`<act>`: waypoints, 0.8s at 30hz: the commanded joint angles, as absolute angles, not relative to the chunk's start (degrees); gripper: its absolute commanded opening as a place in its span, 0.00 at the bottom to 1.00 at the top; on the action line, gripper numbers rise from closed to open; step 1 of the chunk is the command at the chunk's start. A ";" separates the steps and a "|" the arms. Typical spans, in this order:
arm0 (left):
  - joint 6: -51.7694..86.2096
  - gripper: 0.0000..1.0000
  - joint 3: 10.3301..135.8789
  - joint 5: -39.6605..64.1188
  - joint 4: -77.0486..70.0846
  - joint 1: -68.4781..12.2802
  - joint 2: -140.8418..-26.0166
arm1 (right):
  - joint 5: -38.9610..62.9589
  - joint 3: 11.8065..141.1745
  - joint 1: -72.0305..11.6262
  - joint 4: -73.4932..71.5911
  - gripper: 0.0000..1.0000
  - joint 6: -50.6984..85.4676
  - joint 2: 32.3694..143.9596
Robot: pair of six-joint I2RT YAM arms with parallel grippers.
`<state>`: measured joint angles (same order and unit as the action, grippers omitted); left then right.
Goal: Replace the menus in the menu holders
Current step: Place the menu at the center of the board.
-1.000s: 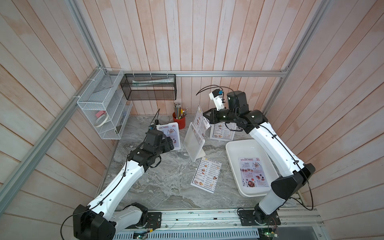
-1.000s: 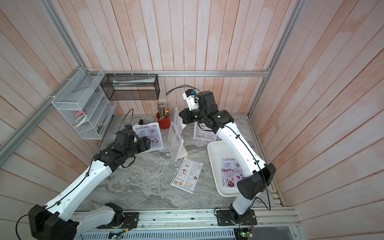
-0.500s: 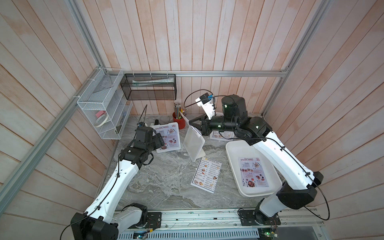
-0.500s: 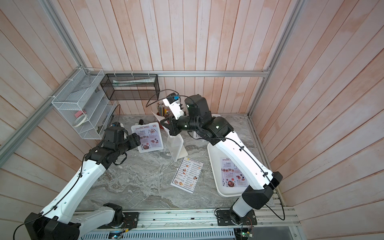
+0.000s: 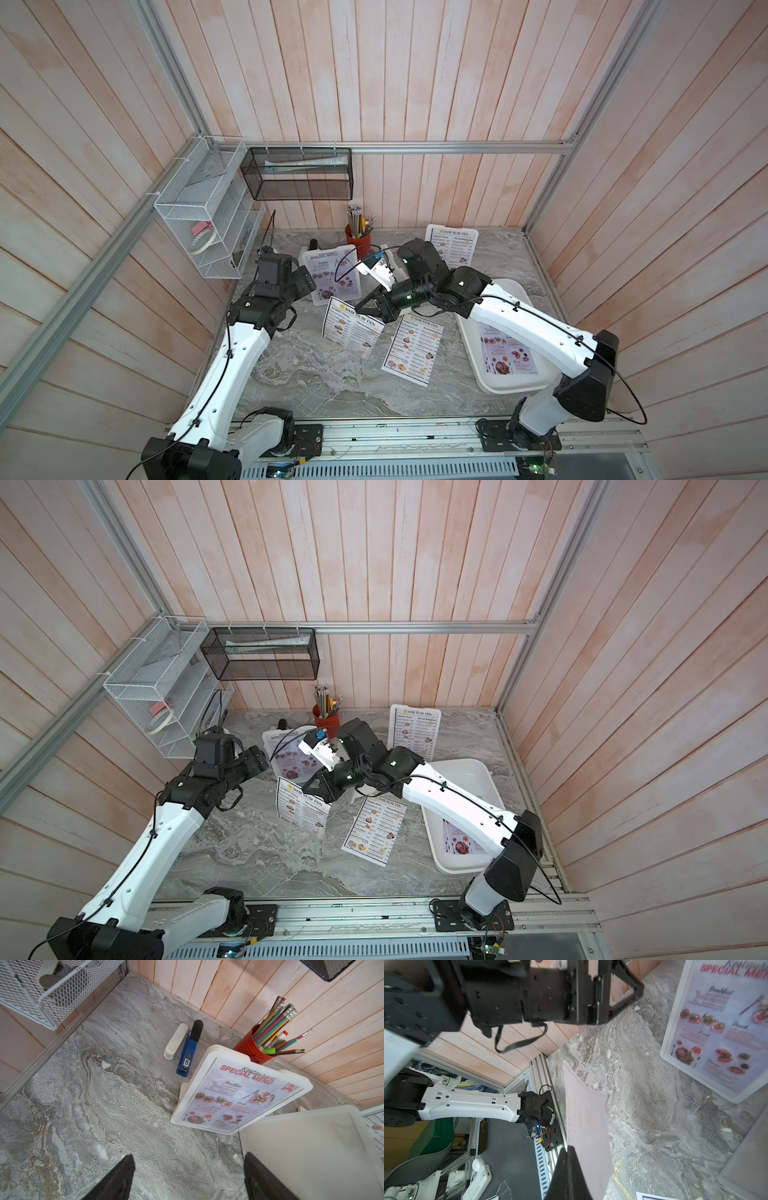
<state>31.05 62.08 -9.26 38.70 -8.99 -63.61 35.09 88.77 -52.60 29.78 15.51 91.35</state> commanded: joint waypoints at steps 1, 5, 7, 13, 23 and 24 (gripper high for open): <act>30.53 0.84 61.16 -8.20 39.55 -8.79 -63.01 | 38.52 85.21 -49.77 26.17 0.00 11.39 95.77; 30.83 0.84 60.14 -7.17 39.31 -8.79 -62.62 | 35.05 87.85 -49.27 26.11 0.00 4.42 104.26; 31.07 0.84 59.43 -6.41 39.45 -8.79 -62.66 | 33.34 91.18 -49.37 26.82 0.00 0.98 109.11; 31.20 0.84 57.64 -5.80 40.11 -8.79 -61.54 | 24.69 97.92 -50.33 28.70 0.13 -4.52 118.24; 31.03 0.84 55.95 -4.52 40.30 -8.94 -60.60 | 19.02 101.07 -50.03 32.06 0.41 -0.32 110.15; 31.11 0.84 55.75 -4.32 40.21 -9.06 -60.47 | 18.84 101.05 -49.65 32.76 0.42 0.40 108.90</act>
